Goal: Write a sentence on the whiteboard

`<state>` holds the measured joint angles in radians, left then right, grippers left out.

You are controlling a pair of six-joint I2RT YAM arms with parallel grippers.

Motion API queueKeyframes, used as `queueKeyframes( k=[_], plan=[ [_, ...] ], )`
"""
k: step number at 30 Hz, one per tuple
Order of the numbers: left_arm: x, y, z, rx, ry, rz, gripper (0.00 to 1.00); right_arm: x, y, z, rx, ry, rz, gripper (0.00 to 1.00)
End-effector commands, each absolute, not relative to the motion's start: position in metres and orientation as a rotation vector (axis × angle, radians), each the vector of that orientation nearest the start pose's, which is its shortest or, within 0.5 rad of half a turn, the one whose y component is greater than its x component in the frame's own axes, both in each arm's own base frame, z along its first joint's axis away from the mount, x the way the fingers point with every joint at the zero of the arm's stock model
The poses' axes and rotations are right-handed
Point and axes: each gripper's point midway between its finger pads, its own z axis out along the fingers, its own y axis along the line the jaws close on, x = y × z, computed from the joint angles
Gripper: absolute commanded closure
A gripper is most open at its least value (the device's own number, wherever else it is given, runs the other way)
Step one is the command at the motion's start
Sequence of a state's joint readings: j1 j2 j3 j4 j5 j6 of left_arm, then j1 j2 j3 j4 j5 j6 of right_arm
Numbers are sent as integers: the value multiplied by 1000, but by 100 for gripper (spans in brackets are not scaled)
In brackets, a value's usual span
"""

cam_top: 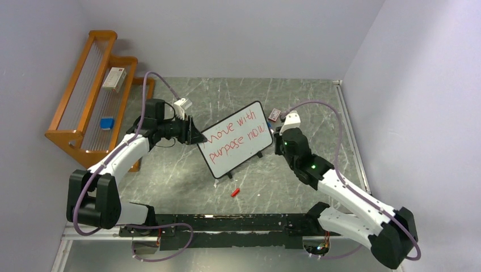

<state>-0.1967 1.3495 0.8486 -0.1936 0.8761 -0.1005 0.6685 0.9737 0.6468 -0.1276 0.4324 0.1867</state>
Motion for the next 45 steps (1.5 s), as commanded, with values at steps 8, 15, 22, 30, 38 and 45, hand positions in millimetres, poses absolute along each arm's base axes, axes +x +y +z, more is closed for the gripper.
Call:
queueKeyframes(
  k=[8, 15, 22, 30, 38, 45],
  plan=[
    [311, -148, 217, 371, 2141, -675, 16, 256, 120, 221, -149, 1918, 185, 100],
    [270, -139, 238, 366, 2085, -653, 7, 243, 108, 237, -133, 1874, 205, 100],
    [214, -170, 218, 384, 2130, -734, 13, 234, 113, 241, -145, 1845, 275, 100],
    [155, -237, 165, 509, 2232, -665, 17, 233, 116, 246, -151, 1825, 305, 100],
    [124, -286, 122, 703, 2283, -471, 21, 230, 118, 242, -162, 1842, 315, 100],
    [117, -315, 78, 883, 2364, -394, 29, 230, 119, 242, -161, 1839, 322, 100]
  ],
)
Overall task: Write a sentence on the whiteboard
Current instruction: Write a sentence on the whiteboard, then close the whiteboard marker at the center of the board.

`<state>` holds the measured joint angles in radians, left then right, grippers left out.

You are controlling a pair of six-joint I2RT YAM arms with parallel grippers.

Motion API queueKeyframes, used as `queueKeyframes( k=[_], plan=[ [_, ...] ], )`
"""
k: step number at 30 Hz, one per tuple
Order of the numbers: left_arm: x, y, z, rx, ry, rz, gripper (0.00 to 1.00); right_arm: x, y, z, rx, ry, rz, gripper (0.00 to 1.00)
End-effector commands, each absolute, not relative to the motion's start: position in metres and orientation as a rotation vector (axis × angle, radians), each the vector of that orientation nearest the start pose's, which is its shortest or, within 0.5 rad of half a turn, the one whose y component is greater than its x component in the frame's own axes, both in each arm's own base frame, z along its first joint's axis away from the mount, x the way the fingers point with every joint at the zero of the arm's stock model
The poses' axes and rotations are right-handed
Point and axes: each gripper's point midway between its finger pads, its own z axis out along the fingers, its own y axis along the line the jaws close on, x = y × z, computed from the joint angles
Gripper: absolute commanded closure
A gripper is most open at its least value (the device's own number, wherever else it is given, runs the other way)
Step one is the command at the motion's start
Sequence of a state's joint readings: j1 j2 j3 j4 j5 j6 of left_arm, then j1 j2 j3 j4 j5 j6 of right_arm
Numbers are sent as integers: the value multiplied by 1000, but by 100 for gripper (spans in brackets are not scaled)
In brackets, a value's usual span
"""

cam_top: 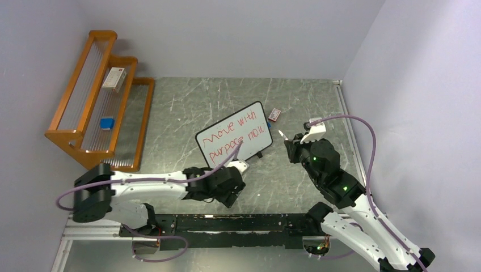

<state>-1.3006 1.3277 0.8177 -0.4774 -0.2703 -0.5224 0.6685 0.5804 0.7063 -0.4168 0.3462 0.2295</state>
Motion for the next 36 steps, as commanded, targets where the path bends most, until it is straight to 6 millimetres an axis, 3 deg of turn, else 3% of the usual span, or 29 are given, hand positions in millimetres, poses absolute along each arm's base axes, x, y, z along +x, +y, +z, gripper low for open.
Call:
queueKeyframes(
  k=[1, 9, 15, 22, 28, 36],
  plan=[
    [118, -317, 73, 915, 2371, -372, 29, 230, 118, 242, -160, 1838, 321, 100],
    [120, -341, 34, 1060, 2465, -399, 50, 229, 115, 245, -148, 1829, 315, 100],
    [126, -341, 24, 1088, 2511, -378, 67, 230, 115, 245, -149, 1829, 313, 100],
    [128, -330, 14, 1103, 2559, -308, 71, 231, 115, 245, -148, 1829, 304, 100],
    [118, -320, 2, 1133, 2604, -255, 69, 232, 115, 245, -149, 1832, 302, 100],
    [113, -294, -17, 1144, 2629, 0, 77, 231, 117, 245, -150, 1827, 317, 100]
  ],
)
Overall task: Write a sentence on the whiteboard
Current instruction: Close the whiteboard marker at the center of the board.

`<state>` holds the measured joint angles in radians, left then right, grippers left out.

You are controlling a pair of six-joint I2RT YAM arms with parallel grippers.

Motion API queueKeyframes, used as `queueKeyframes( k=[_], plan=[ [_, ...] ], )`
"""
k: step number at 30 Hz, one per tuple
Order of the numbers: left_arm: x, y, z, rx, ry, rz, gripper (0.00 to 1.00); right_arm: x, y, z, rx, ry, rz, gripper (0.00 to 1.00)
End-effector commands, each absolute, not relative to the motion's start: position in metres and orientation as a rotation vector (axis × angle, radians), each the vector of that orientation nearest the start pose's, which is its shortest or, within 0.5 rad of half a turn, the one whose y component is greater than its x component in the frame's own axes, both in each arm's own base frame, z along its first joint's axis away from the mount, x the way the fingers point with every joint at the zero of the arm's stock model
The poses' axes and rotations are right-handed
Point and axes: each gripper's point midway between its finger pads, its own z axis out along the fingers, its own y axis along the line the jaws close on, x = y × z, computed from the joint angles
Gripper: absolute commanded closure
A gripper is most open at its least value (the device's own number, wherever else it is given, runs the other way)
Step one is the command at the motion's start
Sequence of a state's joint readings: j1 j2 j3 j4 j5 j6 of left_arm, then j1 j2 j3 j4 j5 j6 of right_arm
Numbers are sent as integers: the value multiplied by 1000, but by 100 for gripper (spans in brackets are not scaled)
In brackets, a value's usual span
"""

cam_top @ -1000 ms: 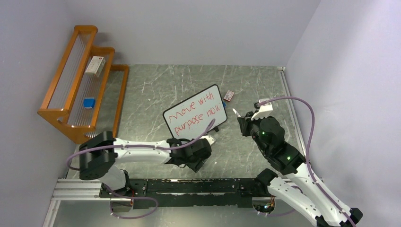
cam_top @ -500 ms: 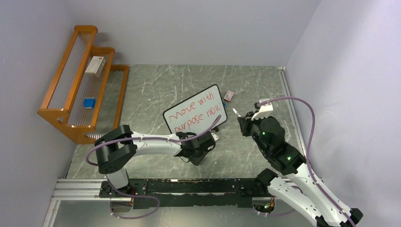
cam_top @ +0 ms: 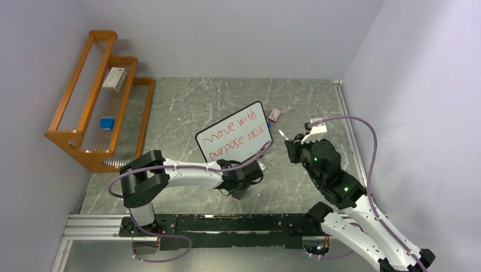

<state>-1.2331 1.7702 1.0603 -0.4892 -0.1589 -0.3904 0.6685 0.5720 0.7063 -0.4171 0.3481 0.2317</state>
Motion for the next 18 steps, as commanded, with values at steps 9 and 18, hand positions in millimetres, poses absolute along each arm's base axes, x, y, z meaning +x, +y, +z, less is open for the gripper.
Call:
queueKeyframes(
  k=[9, 18],
  plan=[
    [128, -319, 48, 980, 2502, -149, 95, 230, 117, 255, -158, 1798, 329, 100],
    [170, -328, 183, 511, 2230, -480, 95, 225, 137, 273, -225, 1684, 460, 100]
  ],
)
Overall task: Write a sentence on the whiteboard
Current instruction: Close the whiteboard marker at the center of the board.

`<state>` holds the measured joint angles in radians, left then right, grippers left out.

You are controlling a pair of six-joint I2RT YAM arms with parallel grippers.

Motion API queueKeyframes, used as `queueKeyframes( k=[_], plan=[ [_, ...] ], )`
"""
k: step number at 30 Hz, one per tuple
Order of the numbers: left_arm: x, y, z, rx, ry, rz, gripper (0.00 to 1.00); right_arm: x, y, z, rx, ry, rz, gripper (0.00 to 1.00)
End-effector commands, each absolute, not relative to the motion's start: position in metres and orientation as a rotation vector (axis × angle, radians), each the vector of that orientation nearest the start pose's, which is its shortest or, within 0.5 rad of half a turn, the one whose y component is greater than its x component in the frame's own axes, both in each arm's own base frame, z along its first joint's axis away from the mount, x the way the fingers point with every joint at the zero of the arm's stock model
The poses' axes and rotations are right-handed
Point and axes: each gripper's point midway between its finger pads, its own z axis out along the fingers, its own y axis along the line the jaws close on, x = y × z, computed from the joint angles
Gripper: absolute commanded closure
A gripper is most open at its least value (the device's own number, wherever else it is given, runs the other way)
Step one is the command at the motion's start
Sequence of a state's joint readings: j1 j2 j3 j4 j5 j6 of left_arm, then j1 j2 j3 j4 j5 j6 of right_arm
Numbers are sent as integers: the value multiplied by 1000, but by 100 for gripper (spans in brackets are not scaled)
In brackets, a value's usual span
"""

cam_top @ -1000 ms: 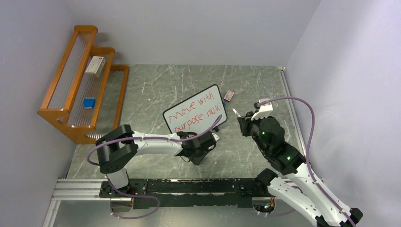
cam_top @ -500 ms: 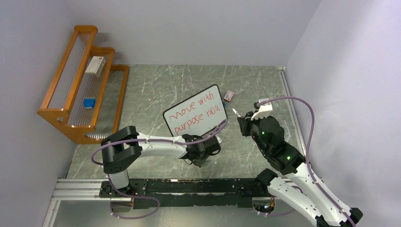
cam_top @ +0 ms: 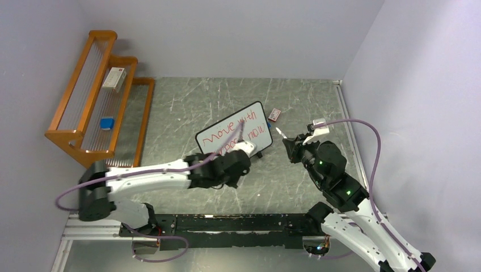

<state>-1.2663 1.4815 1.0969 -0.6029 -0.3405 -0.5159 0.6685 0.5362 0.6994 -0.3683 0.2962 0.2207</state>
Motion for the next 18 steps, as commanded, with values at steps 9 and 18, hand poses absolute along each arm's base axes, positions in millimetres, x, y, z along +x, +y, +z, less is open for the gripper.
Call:
queueKeyframes(
  k=[9, 18],
  plan=[
    [210, -314, 292, 71, 1953, -785, 95, 222, 173, 288, -338, 1530, 631, 100],
    [257, -292, 340, -224, 1780, -996, 95, 217, 193, 306, -351, 1394, 775, 100]
  ],
)
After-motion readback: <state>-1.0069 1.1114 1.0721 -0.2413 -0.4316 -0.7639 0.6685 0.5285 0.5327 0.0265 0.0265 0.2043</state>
